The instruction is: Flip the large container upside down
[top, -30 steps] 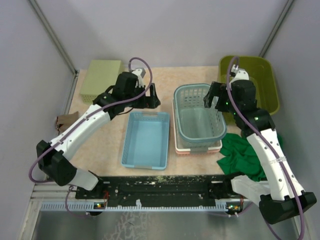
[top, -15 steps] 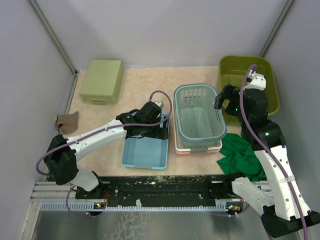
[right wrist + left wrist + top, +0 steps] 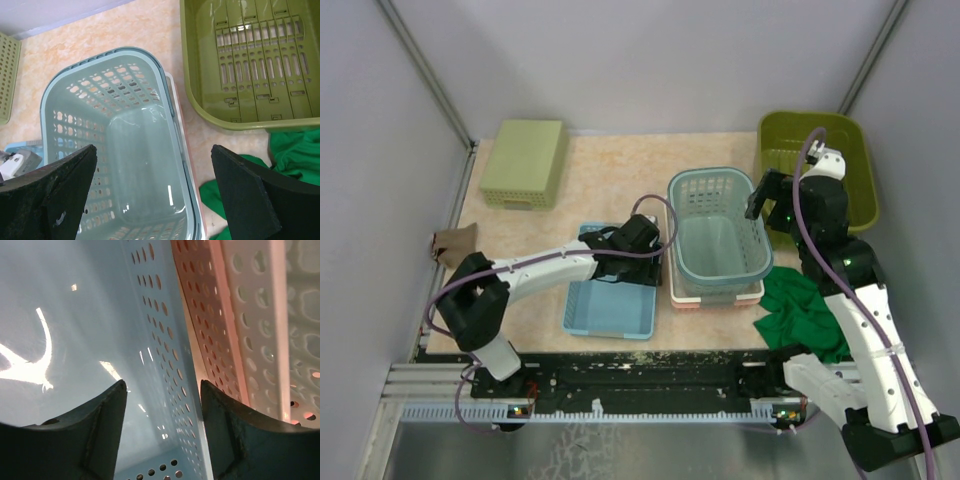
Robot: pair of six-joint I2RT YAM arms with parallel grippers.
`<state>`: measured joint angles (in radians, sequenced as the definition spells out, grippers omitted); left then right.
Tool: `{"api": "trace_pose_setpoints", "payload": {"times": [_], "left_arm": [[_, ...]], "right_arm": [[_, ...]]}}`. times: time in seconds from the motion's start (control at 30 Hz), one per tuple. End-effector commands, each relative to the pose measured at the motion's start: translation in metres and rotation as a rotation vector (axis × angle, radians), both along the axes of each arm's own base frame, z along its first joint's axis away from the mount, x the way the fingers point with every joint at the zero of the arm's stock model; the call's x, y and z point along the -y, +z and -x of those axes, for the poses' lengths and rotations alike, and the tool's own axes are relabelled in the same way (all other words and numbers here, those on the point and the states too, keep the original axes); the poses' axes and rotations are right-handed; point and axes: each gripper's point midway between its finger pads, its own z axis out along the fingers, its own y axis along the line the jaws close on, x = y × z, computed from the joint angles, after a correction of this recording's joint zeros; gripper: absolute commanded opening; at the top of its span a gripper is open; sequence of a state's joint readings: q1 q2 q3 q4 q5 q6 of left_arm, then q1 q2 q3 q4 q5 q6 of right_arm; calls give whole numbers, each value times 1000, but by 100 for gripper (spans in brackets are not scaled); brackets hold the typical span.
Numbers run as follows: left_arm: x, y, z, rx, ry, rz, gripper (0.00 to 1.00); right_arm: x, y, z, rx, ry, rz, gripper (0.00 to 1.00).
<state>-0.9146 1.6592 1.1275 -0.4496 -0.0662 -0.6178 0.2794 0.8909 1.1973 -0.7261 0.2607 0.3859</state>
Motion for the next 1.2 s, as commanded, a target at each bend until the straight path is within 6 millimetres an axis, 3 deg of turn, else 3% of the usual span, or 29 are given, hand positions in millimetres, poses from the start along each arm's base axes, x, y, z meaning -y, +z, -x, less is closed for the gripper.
{"api": "trace_pose_setpoints", "payload": {"times": [0.0,0.2,0.43,0.67,1.0,1.17], "left_arm": [[2,-5,2,-2,22,6,61],[-10,-4,-1,17,45,-56,26],[-23,45,-16,115,51,-104,0],[-36,93,-31,114,7,-28,0],[-76,156,-74,99,21,299,0],[-82,178,-86,79,33,508,0]], "right_arm": [[1,12,-4,42,-10,-6,97],[2,4,-2,28,-14,2,97],[6,-2,-3,18,-25,29,97],[6,1,-9,30,-25,46,97],[2,10,-17,61,-7,39,98],[-2,11,-21,64,1,28,97]]}}
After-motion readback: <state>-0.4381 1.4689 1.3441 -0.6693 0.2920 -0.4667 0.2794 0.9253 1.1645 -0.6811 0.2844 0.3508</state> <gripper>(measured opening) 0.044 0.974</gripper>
